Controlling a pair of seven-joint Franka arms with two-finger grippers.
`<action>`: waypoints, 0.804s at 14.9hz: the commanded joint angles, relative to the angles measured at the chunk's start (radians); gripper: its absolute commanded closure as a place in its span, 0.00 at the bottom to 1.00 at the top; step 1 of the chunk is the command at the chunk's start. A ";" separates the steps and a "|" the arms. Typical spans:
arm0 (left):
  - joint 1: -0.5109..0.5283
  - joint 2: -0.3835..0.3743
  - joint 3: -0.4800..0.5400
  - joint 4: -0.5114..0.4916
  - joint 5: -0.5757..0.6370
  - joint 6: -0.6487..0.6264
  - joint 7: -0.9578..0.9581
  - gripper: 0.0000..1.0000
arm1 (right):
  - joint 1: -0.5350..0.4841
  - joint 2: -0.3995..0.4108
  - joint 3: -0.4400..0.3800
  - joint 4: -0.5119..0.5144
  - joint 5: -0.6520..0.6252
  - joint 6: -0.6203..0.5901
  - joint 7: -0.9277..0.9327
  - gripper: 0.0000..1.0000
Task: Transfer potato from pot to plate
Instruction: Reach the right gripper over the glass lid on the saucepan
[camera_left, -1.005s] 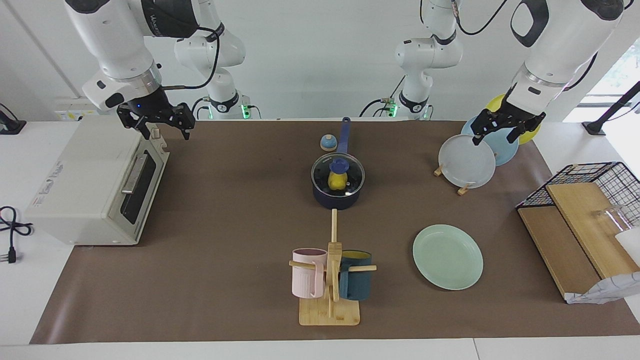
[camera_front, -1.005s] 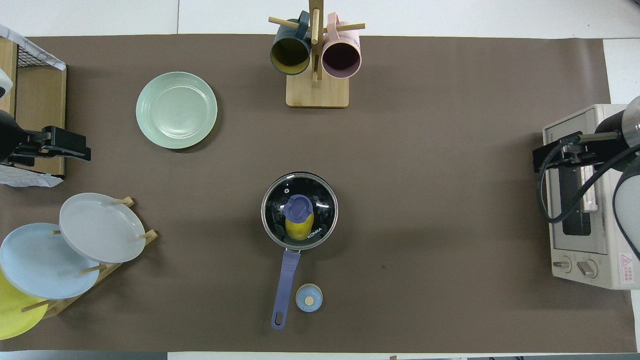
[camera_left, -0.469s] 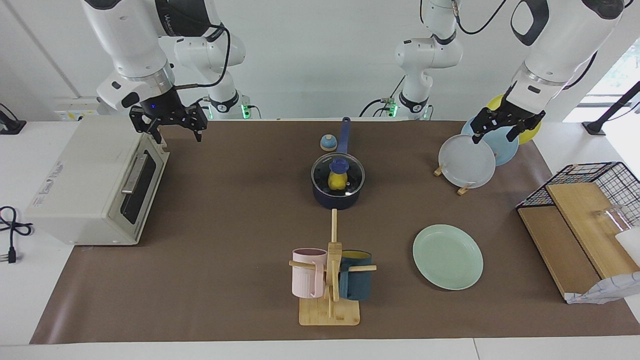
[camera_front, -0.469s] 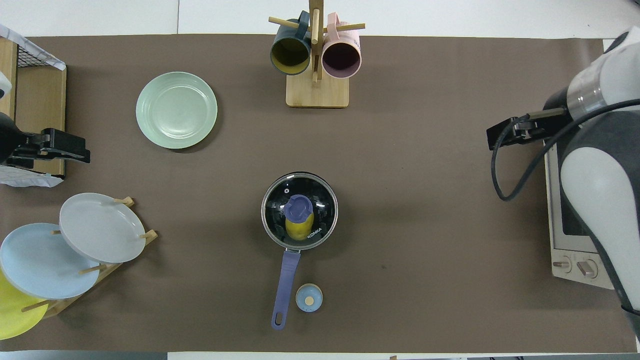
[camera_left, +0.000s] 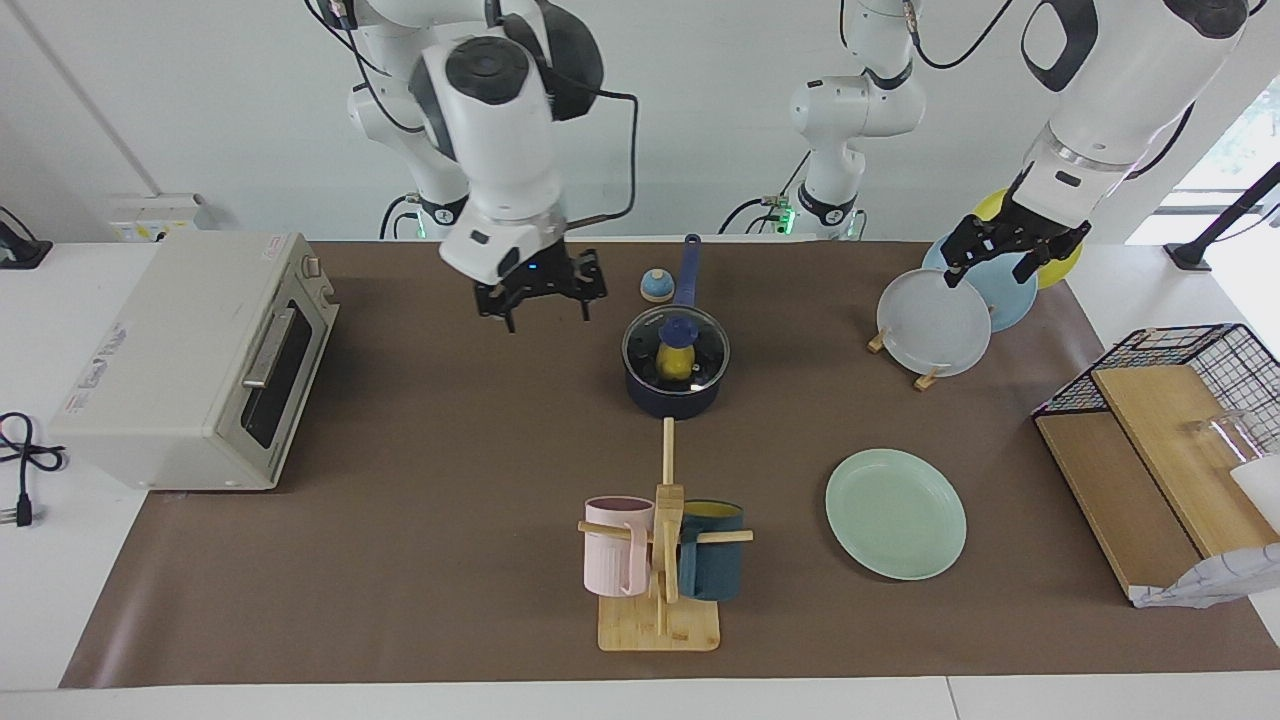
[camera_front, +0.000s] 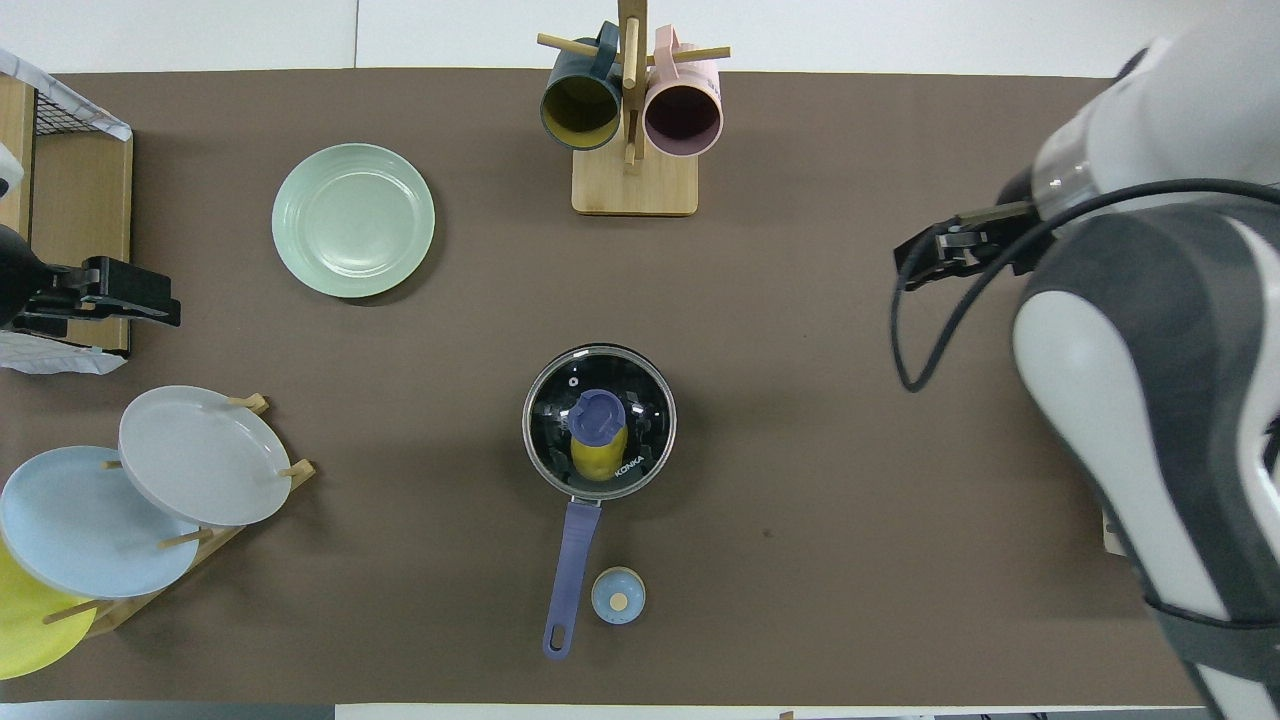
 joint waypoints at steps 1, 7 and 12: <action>0.012 -0.023 -0.008 -0.018 0.015 -0.008 0.000 0.00 | 0.068 0.000 0.002 -0.063 -0.021 0.082 0.100 0.00; 0.012 -0.023 -0.008 -0.018 0.015 -0.008 0.000 0.00 | 0.165 0.001 0.000 -0.200 -0.067 0.238 0.145 0.00; 0.013 -0.023 -0.008 -0.018 0.015 -0.008 0.000 0.00 | 0.219 0.033 0.002 -0.218 -0.117 0.274 0.221 0.00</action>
